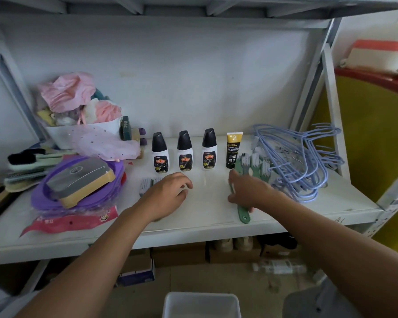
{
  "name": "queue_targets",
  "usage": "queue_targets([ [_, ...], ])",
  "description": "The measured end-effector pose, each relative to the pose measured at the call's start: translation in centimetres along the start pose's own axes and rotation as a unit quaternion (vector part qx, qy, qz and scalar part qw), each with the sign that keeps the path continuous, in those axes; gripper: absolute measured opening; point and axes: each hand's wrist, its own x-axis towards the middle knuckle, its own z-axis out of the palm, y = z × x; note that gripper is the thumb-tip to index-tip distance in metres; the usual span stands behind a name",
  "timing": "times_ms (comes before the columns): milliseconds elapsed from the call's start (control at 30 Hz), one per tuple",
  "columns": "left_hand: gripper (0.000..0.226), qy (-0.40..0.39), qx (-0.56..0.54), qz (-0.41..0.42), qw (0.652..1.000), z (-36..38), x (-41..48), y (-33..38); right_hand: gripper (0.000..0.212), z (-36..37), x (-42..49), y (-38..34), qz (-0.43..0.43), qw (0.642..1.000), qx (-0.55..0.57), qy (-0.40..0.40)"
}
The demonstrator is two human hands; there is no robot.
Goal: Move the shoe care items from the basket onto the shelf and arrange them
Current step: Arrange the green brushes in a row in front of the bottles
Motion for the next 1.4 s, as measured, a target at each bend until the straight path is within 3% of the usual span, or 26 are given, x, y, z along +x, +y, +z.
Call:
queue_targets([
  [200, 0.017, 0.021, 0.018, -0.024, 0.999, -1.4, -1.5, -1.1, 0.052, 1.4, 1.7, -4.0, -0.038, 0.999, -0.003, 0.014],
  [567, 0.016, 0.08, 0.034, -0.096, 0.992, -4.8, -4.5, -4.2, 0.047, 2.9, 5.8, -9.9, -0.117, 0.989, 0.091, 0.021],
  [767, 0.039, 0.019, 0.058, -0.186, 0.981, -3.9, -5.5, -5.1, 0.057, 2.8, 7.0, -11.6, -0.121, 0.981, 0.147, 0.045],
  [1400, 0.04, -0.021, 0.005, -0.216, 0.976, -4.0, -4.1, -5.7, 0.064, 2.6, 7.5, -12.0, -0.146, 0.973, 0.179, -0.002],
])
